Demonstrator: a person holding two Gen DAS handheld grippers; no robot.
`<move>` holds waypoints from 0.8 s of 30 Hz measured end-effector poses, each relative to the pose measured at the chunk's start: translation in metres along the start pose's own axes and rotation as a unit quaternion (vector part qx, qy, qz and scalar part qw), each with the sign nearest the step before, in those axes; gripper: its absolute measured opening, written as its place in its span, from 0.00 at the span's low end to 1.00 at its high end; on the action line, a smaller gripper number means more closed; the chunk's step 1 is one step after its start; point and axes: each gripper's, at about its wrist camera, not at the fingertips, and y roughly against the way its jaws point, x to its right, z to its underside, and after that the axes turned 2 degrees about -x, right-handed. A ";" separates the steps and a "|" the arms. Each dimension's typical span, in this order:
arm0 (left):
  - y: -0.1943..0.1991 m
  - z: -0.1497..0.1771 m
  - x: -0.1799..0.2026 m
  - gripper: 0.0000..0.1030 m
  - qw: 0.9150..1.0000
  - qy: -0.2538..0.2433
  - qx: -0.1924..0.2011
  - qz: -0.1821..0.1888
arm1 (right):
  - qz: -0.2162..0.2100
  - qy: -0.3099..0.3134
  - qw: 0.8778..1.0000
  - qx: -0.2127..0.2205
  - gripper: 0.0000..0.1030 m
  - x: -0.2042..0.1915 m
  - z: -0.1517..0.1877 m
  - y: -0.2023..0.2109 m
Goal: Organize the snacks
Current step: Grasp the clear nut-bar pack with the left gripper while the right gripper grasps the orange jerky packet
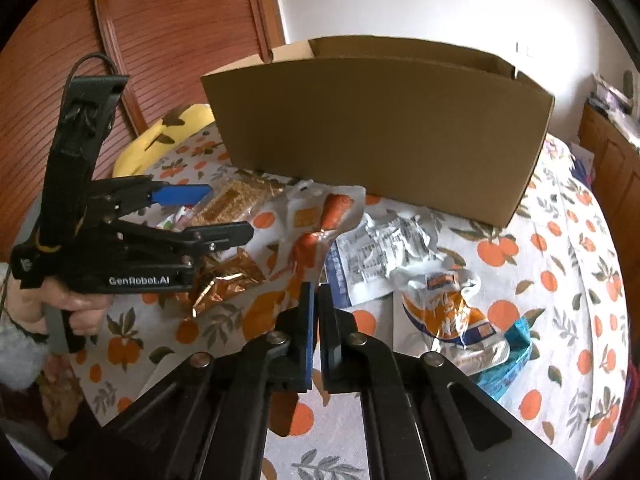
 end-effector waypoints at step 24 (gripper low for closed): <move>0.034 0.012 0.008 0.42 0.999 0.008 0.037 -0.020 | -0.080 -0.065 0.994 0.023 0.00 0.036 0.012 0.010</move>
